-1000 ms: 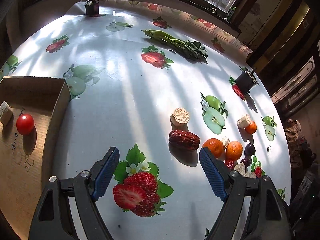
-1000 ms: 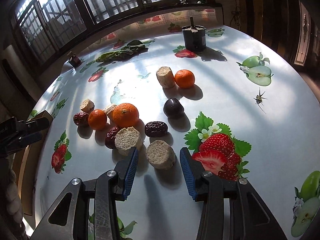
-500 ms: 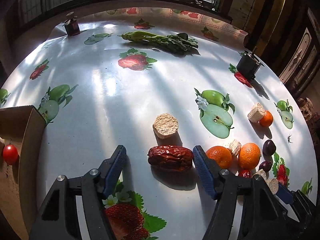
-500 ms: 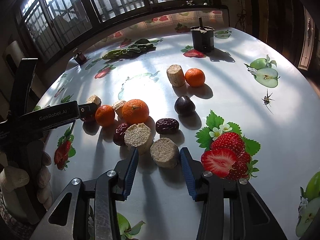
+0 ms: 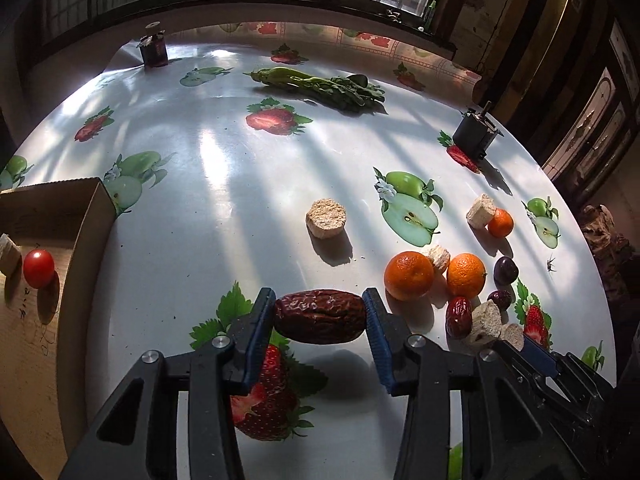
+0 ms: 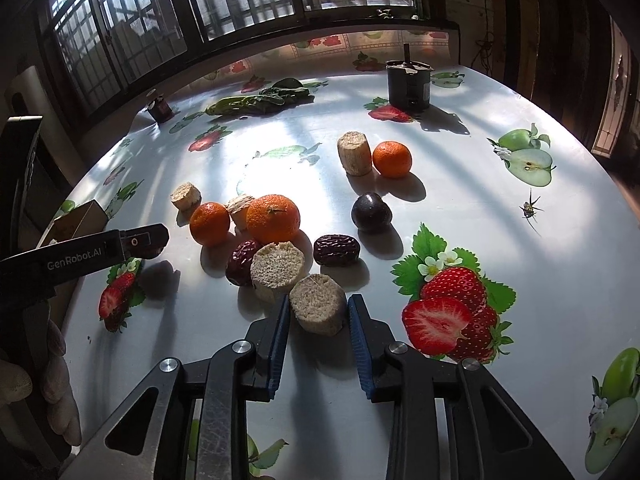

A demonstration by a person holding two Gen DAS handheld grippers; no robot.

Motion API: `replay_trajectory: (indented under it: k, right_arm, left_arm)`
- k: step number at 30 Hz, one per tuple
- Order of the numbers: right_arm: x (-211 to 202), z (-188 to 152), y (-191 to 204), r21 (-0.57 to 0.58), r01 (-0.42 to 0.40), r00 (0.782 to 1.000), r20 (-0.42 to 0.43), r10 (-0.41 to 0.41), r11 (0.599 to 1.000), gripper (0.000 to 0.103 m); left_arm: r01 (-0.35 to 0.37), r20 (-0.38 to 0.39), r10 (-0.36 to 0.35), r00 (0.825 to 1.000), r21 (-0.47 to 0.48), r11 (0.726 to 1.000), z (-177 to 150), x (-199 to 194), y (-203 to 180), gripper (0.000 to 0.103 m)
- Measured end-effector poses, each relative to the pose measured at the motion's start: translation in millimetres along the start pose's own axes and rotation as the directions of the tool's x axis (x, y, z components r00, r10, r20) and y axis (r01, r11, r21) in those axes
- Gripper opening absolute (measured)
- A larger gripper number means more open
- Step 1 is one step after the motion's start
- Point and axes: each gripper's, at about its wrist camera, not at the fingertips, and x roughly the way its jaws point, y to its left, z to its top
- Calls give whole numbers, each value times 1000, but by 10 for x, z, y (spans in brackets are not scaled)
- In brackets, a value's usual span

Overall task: Organize fruits
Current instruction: 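Grasp the red date with the left tool while the right tool approaches a round white slice, then carry the date toward the box with the left tool while the right tool grasps the white slice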

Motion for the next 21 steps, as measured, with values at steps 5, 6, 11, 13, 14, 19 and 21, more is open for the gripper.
replay_trajectory:
  k: [5, 6, 11, 13, 14, 19, 21]
  right_arm:
    - [-8, -2, 13, -8, -5, 1000, 7, 5, 1000, 31]
    - [-12, -4, 15, -11, -2, 1000, 10, 3, 1000, 31]
    - [-32, -23, 41, -23, 8, 1000, 25, -8, 1000, 31]
    - [-50, -37, 60, -30, 23, 999, 37, -22, 999, 31]
    - [-61, -49, 70, -34, 33, 999, 43, -32, 999, 31]
    - [-216, -135, 111, -1, -37, 999, 24, 37, 999, 31]
    - [-356, -135, 180, 11, -80, 996, 27, 80, 997, 31]
  left_arm:
    - [13, 57, -11, 998, -25, 1000, -122, -370, 132, 43]
    - [11, 71, -9, 997, -34, 999, -151, -454, 183, 43]
    - [-26, 146, 36, 989, -71, 997, -347, -841, 491, 43]
    - [-46, 169, 60, 984, -87, 995, -408, -967, 626, 43]
    - [-51, 174, 67, 983, -97, 994, -429, -1013, 694, 43]
    - [-86, 178, 118, 977, -174, 981, -520, -1259, 1179, 44]
    - [-99, 178, 139, 974, -213, 972, -556, -1330, 1403, 44]
